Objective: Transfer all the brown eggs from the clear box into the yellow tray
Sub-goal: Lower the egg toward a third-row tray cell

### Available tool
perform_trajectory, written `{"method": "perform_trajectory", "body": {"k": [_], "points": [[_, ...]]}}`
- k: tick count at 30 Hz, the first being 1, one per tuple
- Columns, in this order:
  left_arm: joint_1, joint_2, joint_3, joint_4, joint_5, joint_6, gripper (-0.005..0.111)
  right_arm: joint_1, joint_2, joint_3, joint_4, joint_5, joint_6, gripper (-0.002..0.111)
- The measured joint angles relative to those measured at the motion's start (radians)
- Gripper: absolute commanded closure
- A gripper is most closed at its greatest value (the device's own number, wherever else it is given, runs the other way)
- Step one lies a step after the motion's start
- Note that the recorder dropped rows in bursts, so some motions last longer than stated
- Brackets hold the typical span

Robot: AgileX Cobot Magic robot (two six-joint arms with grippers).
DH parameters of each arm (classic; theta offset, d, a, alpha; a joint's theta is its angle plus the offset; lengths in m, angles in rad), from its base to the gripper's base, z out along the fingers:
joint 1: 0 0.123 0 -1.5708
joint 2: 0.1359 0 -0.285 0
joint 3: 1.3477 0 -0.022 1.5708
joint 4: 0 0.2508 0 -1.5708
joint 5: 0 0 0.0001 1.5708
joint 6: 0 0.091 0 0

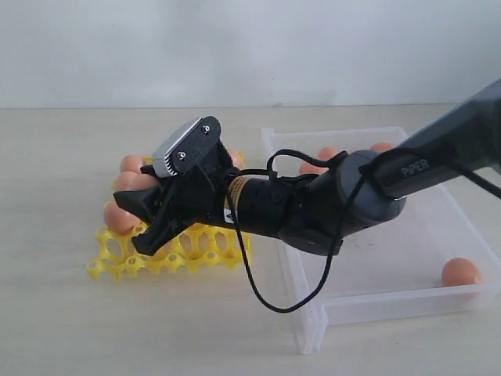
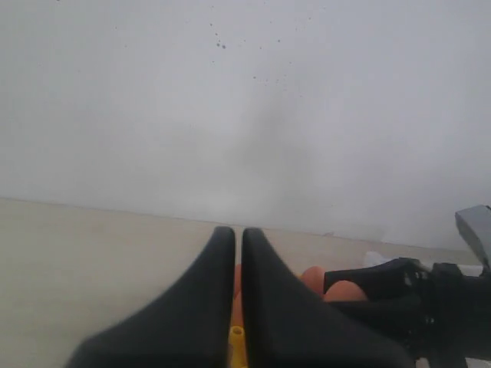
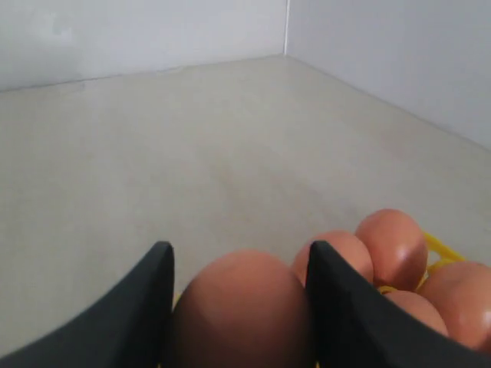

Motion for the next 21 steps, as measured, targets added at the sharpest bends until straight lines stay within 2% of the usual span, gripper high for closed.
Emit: {"method": "perform_trajectory", "body": {"k": [8,21], "points": [[0.0,0.0,0.0,0.0,0.0,0.0,0.103,0.0,0.073,-0.102,-0.016,0.1,0.057,0.109],[0.0,0.0,0.0,0.0,0.0,0.0,0.103,-0.008,0.089,-0.106,0.037,0.131,0.019,0.109]]}}
